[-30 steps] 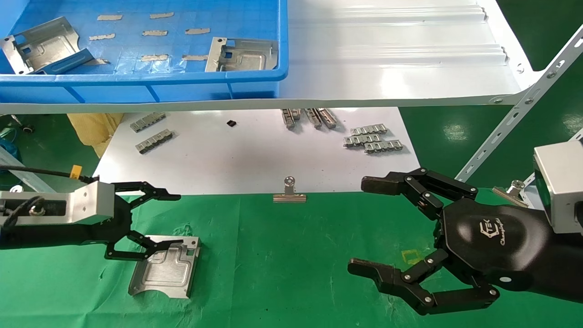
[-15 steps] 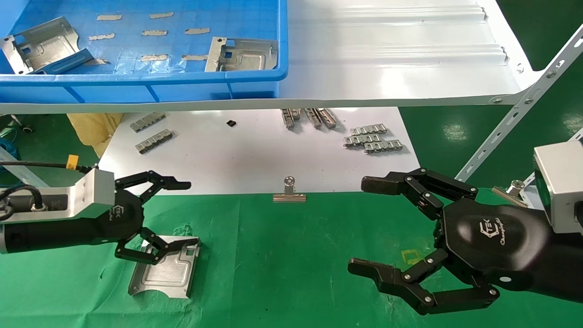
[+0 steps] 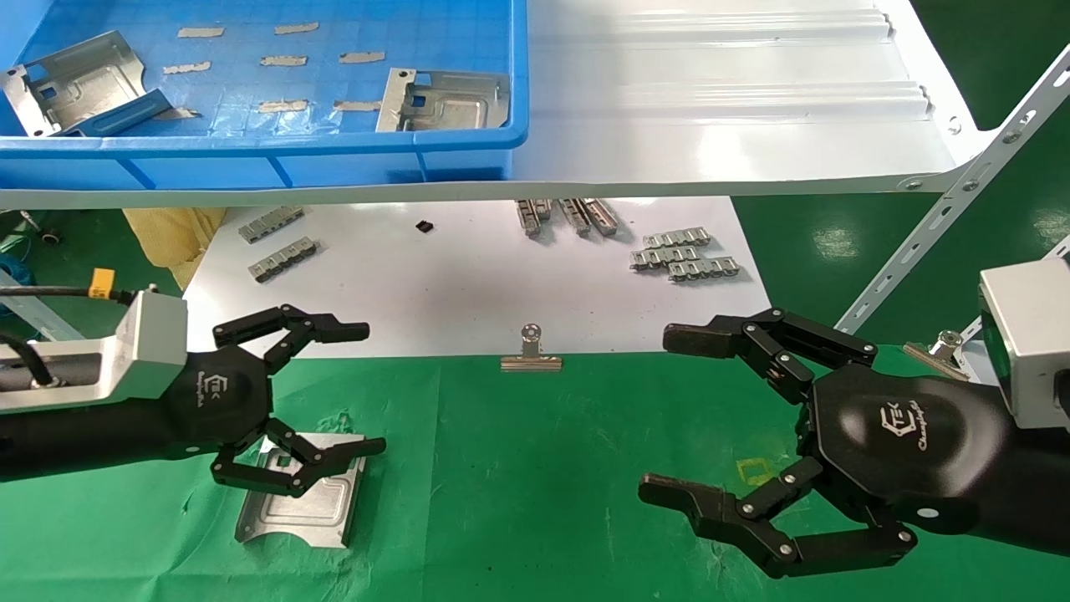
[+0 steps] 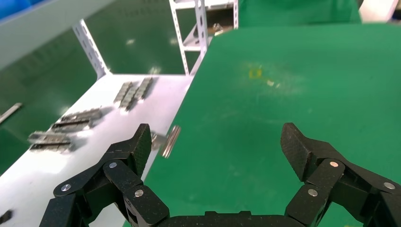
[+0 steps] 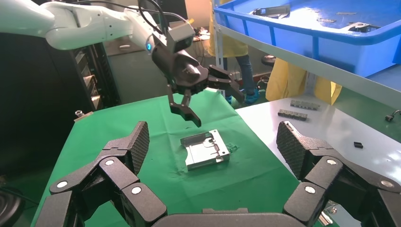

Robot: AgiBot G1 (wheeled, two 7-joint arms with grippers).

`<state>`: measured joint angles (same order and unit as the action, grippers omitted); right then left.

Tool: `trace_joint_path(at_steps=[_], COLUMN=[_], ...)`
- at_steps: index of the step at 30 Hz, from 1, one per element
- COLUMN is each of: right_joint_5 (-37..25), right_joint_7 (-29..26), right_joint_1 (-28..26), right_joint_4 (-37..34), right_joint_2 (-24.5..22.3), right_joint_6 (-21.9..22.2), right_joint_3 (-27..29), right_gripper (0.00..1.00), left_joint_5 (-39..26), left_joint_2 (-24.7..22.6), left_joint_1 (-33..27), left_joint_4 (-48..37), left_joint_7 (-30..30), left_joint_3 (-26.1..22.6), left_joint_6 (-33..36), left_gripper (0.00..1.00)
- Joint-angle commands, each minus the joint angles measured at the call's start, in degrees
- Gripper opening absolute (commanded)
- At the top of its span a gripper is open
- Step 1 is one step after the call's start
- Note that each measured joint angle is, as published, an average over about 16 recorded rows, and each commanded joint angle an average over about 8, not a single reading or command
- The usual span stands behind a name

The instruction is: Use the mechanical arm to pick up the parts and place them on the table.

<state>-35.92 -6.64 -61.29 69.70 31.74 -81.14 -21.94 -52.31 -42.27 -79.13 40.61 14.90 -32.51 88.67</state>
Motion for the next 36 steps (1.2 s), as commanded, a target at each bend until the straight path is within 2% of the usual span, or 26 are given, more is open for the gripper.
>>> trace_joint_path(at_steps=[1,26,36], right_joint_5=[0.0,0.0,0.0], right_joint_7=[0.0,0.0,0.0], right_joint_1=[0.0,0.0,0.0], right_joint_4=[0.0,0.0,0.0], right_joint_2=[0.0,0.0,0.0], right_joint_6=[0.0,0.0,0.0], right_joint_3=[0.0,0.0,0.0], right_gripper=[1.0,1.0,1.0], left_joint_5=[0.7,9.4,11.2], left_joint_2=[0.5,6.5,7.7], left_joint_1=[1.2,15.8,18.6], left_joint_4=[2.2,29.7,35.1], left_joint_7=[-1.7,-23.1,-26.5], left_joint_3=[1.1,14.8,17.5], left_joint_6=[-0.2,-2.7,-3.1], left_gripper=[1.0,1.0,1.0])
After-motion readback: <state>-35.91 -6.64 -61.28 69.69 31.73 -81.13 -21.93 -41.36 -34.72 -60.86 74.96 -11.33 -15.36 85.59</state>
